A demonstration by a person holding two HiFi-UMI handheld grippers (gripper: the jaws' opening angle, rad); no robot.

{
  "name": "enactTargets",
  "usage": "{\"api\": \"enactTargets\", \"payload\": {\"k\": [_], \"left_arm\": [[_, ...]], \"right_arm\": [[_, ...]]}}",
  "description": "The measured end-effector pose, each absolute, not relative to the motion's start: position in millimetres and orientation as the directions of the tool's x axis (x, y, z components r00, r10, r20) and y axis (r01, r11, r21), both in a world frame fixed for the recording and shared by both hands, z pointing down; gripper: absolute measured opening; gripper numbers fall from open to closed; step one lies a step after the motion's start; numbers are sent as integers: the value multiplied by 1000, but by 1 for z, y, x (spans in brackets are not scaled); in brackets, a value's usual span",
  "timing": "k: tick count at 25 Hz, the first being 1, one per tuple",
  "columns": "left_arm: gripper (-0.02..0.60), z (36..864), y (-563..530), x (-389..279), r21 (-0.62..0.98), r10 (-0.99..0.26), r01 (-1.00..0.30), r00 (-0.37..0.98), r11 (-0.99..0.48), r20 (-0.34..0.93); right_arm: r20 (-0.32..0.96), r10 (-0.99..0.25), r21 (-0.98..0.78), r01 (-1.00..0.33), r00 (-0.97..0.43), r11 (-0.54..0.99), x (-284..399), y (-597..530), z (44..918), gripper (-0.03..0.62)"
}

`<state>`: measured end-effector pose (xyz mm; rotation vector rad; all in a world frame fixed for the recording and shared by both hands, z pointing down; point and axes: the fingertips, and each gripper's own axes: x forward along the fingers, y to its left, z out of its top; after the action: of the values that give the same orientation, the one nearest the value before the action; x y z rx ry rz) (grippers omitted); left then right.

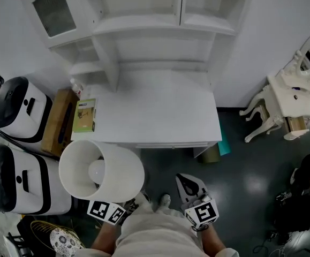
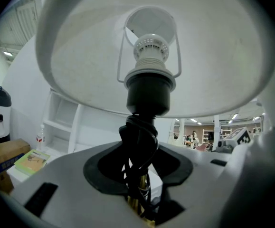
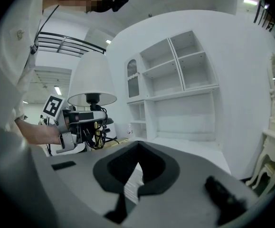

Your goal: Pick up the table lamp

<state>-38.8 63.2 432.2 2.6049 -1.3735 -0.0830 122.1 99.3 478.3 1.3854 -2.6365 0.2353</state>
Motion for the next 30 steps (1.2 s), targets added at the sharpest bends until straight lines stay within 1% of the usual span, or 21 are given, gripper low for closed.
{"api": "enactTargets", "payload": {"k": [9,15,25,30], "left_arm": [[169,426,80,-72,200,-825,-814,564,-546,43],[169,426,85,-93,174,-819,-816,569,-551,72],[169,427,96,-103,188,-796,-794,599,-578,87],[169,427,100,-96,196,-781,-778,619,-597,83]], "right_arm": [[194,-810,-44,-829,-554,557,99,108,467,11],[196,-819,-15,-836,-540,548,79,113,458,11],[194,-834,-19,-852,-517,523,64,120,457,11],[197,-834,-15,-853,-515,522,64,126,457,11]]}}
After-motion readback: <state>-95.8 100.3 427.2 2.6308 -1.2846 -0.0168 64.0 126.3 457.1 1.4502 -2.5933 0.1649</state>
